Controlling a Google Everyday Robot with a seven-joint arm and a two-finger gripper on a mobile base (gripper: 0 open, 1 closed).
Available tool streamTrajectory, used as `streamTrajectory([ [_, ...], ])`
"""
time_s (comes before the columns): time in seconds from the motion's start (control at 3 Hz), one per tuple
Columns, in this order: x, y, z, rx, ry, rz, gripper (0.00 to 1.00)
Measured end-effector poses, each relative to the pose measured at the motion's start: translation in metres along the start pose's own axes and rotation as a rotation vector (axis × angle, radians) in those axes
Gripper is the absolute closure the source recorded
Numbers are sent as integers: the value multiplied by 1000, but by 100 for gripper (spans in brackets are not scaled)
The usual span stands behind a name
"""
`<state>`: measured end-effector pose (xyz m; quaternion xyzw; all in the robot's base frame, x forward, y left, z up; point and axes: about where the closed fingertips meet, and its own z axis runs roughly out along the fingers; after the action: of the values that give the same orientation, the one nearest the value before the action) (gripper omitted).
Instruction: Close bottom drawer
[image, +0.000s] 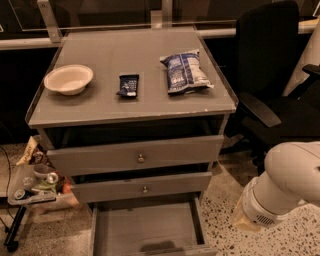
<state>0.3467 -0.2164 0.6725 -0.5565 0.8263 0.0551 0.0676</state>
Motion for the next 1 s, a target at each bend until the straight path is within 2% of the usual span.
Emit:
streamTrajectory([
  [0.33, 19, 12, 50, -39, 23, 35, 100],
  [0.67, 51, 27, 137, -104, 54, 92, 100],
  [1.0, 74, 35, 207, -168, 75, 142, 100],
])
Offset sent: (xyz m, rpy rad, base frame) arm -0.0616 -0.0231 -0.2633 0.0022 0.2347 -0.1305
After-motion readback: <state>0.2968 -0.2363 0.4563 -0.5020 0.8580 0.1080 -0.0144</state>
